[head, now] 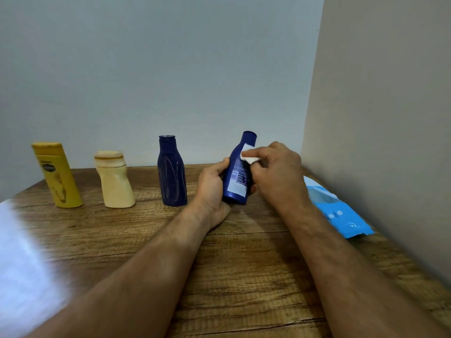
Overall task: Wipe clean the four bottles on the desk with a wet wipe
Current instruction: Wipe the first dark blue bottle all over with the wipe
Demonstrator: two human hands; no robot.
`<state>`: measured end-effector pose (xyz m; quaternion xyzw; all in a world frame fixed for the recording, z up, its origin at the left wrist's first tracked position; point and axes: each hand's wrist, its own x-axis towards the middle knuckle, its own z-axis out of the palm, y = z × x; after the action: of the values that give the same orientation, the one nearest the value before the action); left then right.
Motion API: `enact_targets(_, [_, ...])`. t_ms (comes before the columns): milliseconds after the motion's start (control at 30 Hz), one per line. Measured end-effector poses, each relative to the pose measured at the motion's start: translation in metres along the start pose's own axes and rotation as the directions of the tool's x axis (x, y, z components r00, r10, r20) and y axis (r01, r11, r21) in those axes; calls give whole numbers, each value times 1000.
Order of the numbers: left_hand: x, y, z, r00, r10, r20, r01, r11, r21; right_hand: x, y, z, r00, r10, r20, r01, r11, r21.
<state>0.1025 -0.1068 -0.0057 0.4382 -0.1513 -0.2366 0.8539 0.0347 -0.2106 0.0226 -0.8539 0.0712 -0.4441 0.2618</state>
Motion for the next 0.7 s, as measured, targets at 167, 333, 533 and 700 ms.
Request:
enact_targets(167, [-4,-2,3,996,63,69,-67,996,51,0,1,0,999,-11,-52,14,998,57])
enact_targets(333, [0,4,-1,990,140,23,-140,990,-7,-7,-2,-1,970,-117,211,95,990,108])
enact_targets(533, [3,1,-5,987,157,42,-160,983,86,-4,-1,1,996,-73,57,71,997,25])
enact_targets(700, [2,-3,-2,994,97,58,-105,982,154,2,0,-4,992,27,-120,-13,993,117])
